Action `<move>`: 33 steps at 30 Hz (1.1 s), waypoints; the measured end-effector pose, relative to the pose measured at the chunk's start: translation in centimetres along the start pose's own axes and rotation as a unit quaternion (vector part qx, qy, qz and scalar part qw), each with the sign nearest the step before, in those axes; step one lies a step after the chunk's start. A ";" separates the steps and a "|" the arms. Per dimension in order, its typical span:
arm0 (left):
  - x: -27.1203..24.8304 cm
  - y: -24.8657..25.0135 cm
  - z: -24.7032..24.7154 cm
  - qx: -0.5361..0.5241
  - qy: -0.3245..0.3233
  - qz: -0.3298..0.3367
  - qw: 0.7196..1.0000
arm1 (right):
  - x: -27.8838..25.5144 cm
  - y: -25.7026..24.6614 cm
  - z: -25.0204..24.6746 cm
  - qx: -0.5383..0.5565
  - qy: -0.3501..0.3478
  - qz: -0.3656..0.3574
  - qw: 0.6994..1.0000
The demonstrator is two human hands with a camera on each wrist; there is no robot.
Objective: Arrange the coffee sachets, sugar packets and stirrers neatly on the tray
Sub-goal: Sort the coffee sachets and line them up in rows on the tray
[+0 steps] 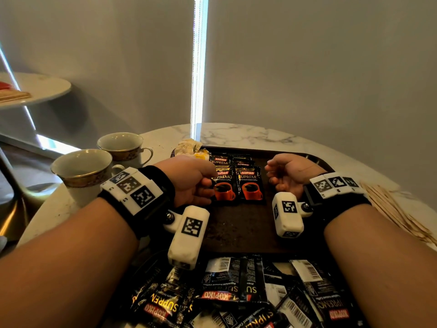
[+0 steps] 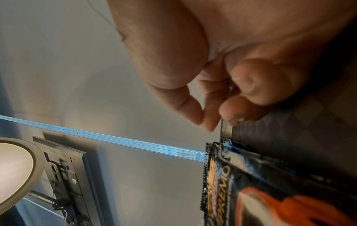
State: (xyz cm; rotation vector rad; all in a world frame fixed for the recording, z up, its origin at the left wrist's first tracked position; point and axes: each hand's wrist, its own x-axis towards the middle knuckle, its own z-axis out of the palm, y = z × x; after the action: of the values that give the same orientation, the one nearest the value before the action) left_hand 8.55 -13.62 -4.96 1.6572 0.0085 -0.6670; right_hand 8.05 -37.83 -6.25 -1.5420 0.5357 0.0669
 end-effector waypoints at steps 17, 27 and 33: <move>0.1 0.3 0.1 0.001 -0.019 0.032 0.999 | 0.1 0.1 -0.2 0.007 -0.003 -0.003 1.000; -0.4 -0.1 1.1 0.016 -0.043 0.022 0.999 | 0.1 0.1 -0.2 0.003 -0.001 -0.002 1.000; -0.4 0.0 1.0 0.008 -0.042 0.029 0.999 | 0.1 0.1 -0.2 0.009 -0.004 -0.003 1.000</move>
State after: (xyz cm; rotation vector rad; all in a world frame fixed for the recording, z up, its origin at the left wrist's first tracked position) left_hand 7.78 -14.40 -4.86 1.6365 -0.1059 -0.6933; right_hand 8.09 -38.10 -6.35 -1.5246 0.5251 0.0632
